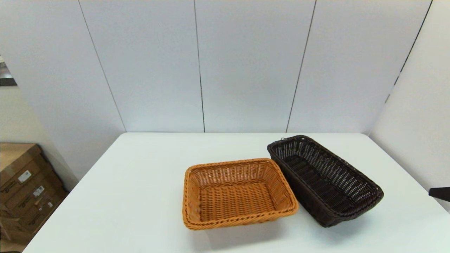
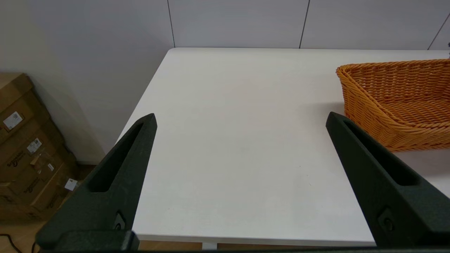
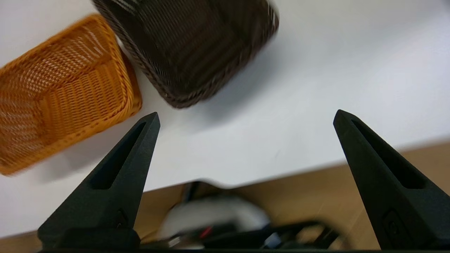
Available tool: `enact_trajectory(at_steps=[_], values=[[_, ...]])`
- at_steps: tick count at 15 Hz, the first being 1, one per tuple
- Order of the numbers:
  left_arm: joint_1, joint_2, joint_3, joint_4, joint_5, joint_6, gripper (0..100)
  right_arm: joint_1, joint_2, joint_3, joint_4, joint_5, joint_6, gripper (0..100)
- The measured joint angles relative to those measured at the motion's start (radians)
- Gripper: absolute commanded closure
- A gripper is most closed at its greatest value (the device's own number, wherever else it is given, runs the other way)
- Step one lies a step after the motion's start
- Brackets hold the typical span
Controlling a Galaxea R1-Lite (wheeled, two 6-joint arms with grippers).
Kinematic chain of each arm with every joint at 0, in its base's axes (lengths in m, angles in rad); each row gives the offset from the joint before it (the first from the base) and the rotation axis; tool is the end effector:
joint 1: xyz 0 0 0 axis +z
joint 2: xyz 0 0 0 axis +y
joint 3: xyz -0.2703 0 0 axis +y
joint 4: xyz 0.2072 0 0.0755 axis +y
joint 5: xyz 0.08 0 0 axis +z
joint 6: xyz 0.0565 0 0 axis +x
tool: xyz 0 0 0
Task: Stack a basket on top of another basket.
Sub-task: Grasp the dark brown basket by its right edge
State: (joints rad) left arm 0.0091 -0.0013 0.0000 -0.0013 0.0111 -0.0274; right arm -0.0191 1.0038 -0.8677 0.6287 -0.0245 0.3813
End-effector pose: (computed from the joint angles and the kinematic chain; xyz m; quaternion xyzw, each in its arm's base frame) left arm 0.0733 0.0013 0.0758 -0.0137 -0.0014 0.0101 0.9999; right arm 0.1688 -0.0046 0.1802 0.1748 0.3626 -0.0906 0.9109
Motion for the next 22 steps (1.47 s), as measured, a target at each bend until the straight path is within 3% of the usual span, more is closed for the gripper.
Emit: enact_trajectory(at_steps=[5, 8, 14, 17, 22], values=[[0.0, 0.0, 0.0, 0.0, 0.0, 0.0, 0, 0.224, 0.283, -0.055, 0.035, -0.179, 0.401, 0], [0.0, 0.0, 0.0, 0.0, 0.001, -0.004, 0, 0.277, 0.415, -0.067, 0.012, -0.217, 0.544, 0], [0.0, 0.0, 0.0, 0.001, 0.0, -0.004, 0, 0.254, 0.576, -0.067, -0.054, -0.225, 0.628, 0], [0.0, 0.0, 0.0, 0.0, 0.001, -0.006, 0, 0.213, 0.631, -0.067, -0.079, -0.222, 0.635, 0], [0.0, 0.0, 0.0, 0.001, 0.001, -0.004, 0, 0.148, 0.751, -0.049, -0.186, -0.208, 0.64, 0]])
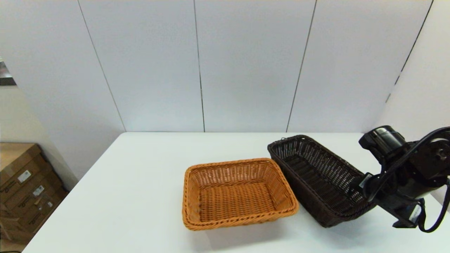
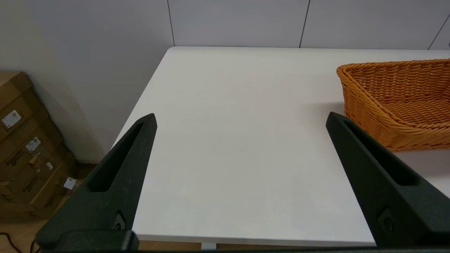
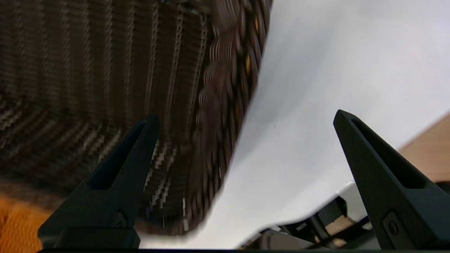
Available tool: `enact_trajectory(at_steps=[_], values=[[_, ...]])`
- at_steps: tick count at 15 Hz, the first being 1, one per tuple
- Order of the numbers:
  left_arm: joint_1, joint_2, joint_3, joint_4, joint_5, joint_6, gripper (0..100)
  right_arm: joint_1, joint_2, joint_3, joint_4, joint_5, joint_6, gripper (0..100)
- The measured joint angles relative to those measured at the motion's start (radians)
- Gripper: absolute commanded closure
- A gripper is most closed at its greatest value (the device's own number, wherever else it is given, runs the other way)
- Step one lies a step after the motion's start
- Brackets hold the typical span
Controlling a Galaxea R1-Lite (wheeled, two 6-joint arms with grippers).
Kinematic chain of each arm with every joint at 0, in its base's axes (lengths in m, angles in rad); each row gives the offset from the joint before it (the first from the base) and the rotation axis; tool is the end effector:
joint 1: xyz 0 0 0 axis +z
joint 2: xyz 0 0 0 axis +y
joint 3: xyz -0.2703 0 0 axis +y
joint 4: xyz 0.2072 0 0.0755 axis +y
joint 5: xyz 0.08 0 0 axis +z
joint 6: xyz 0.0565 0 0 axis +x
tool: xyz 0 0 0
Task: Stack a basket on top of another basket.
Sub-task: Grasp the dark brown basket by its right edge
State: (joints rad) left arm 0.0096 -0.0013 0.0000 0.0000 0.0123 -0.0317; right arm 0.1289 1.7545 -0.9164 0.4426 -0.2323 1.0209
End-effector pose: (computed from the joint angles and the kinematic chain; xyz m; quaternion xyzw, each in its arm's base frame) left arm 0.0733 0.0014 0.0756 -0.0158 -0.0008 0.0109 0.9998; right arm 0.2820 0.0234 0.0329 0.2976 0.4926 -0.3233 0.7512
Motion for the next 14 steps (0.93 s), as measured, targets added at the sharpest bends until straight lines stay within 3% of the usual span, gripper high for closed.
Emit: enact_trajectory(at_steps=[3, 6, 14], values=[[0.0, 0.0, 0.0, 0.0, 0.0, 0.0, 0, -0.015, 0.057, -0.002, -0.015, 0.012, 0.001, 0], [0.0, 0.0, 0.0, 0.0, 0.0, 0.0, 0, -0.034, 0.088, -0.006, -0.022, 0.076, 0.0, 0], [0.0, 0.0, 0.0, 0.0, -0.001, 0.001, 0, -0.042, 0.127, 0.004, -0.025, 0.085, 0.0, 0]])
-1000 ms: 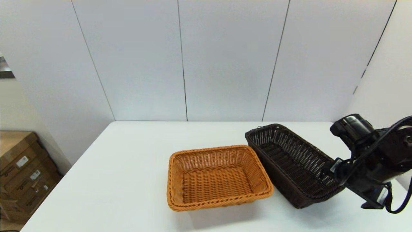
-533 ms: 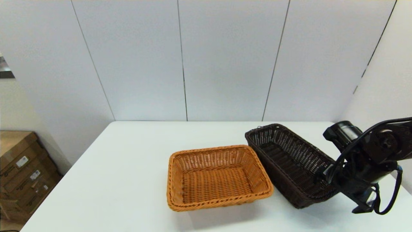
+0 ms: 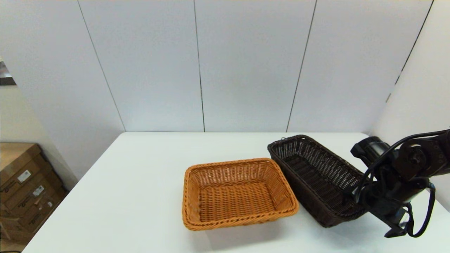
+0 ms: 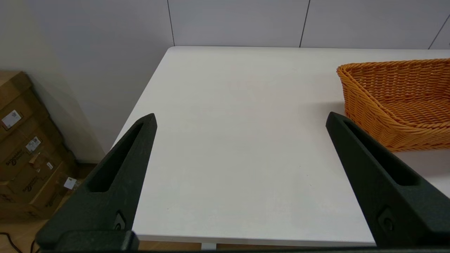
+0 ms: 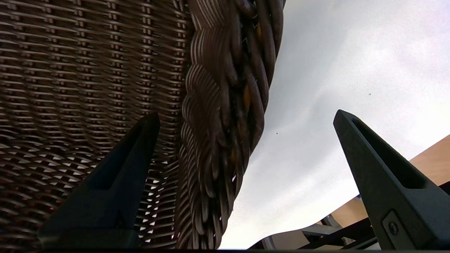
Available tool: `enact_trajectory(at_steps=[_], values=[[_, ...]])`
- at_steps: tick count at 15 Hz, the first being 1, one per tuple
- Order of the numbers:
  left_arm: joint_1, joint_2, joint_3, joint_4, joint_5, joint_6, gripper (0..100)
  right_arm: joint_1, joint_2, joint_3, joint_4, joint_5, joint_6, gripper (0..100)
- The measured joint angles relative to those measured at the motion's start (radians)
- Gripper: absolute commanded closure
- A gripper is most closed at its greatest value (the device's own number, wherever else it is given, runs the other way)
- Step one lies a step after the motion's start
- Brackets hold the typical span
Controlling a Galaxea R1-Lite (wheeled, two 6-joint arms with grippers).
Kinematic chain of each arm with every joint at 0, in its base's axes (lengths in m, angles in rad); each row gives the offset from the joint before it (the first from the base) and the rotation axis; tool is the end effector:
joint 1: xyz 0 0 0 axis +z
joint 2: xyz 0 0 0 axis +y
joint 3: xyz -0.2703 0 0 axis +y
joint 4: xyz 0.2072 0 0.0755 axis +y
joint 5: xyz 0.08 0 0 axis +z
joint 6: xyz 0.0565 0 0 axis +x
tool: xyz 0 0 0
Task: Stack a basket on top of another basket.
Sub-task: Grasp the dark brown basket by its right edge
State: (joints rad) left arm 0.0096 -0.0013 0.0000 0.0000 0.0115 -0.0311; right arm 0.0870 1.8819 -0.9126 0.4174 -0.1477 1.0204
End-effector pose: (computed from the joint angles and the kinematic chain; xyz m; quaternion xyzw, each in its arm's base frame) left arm 0.0733 0.0014 0.0756 -0.0155 -0.0008 0.0105 0.9998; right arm 0.2868 0.0167 -0.0044 0.3101 0.5425 -0.3303 0.7074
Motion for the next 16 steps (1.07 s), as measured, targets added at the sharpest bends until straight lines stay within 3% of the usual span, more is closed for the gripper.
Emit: enact_trajectory(at_steps=[3, 8, 9, 16], values=[[0.0, 0.0, 0.0, 0.0, 0.0, -0.001, 0, 0.001, 0.01, -0.001, -0.001, 0.039, 0.0, 0], [0.0, 0.0, 0.0, 0.0, 0.0, -0.001, 0, 0.001, 0.016, 0.0, -0.001, 0.053, 0.0, 0], [0.0, 0.0, 0.0, 0.0, 0.0, -0.001, 0, 0.0, 0.016, 0.0, -0.001, 0.067, 0.0, 100], [0.0, 0.0, 0.0, 0.0, 0.001, -0.002, 0, 0.0, 0.021, -0.006, -0.002, 0.085, 0.0, 100]])
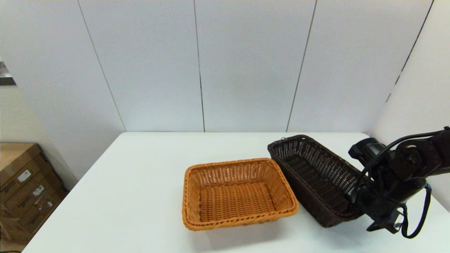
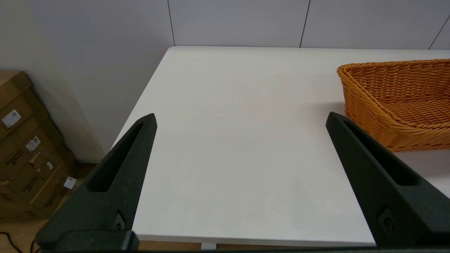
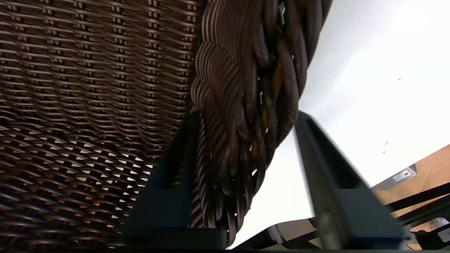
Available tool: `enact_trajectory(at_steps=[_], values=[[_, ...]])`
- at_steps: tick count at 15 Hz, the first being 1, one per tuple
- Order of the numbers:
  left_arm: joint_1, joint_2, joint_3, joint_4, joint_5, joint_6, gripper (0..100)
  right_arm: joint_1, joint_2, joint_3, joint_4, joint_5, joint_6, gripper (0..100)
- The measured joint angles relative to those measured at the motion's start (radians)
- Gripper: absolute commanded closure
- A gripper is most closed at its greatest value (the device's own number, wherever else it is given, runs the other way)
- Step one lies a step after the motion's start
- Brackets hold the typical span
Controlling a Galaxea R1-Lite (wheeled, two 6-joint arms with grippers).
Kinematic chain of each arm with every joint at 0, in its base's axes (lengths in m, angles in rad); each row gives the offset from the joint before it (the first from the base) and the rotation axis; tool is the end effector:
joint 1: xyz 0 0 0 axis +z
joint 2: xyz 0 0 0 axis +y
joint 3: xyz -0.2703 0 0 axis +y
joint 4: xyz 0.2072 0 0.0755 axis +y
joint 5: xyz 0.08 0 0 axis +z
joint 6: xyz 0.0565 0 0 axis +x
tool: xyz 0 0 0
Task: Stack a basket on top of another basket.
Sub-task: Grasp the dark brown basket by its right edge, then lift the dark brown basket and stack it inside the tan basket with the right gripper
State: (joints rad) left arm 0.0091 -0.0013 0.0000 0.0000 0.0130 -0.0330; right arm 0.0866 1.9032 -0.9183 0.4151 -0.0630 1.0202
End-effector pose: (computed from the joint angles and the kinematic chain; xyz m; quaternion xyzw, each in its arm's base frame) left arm 0.0733 0.0014 0.0756 -0.0165 -0.0008 0.0110 0.9998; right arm 0.2881 0.0214 -0.0098 0.3314 0.5650 -0.3058 0.6909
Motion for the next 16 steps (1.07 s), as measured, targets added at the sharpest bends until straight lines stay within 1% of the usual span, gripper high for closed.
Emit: enact_trajectory(at_steps=[2, 3, 5, 8, 12, 13, 16], values=[[0.0, 0.0, 0.0, 0.0, 0.0, 0.0, 0, -0.008, 0.008, -0.003, -0.014, 0.04, 0.001, 100], [0.0, 0.0, 0.0, 0.0, 0.001, 0.0, 0, -0.012, 0.012, -0.003, -0.033, 0.051, 0.0, 100], [0.0, 0.0, 0.0, 0.0, 0.0, 0.0, 0, -0.018, 0.015, -0.001, -0.055, 0.057, 0.0, 100], [0.0, 0.0, 0.0, 0.0, 0.0, 0.0, 0, -0.031, 0.01, 0.0, -0.058, 0.058, 0.003, 100], [0.0, 0.0, 0.0, 0.0, 0.0, 0.0, 0, -0.061, -0.022, -0.003, -0.065, 0.059, 0.039, 100], [0.0, 0.0, 0.0, 0.0, 0.0, 0.0, 0, -0.07, -0.029, -0.004, -0.074, 0.063, 0.041, 100], [0.0, 0.0, 0.0, 0.0, 0.0, -0.002, 0, -0.092, -0.048, -0.003, -0.093, 0.099, 0.043, 100]])
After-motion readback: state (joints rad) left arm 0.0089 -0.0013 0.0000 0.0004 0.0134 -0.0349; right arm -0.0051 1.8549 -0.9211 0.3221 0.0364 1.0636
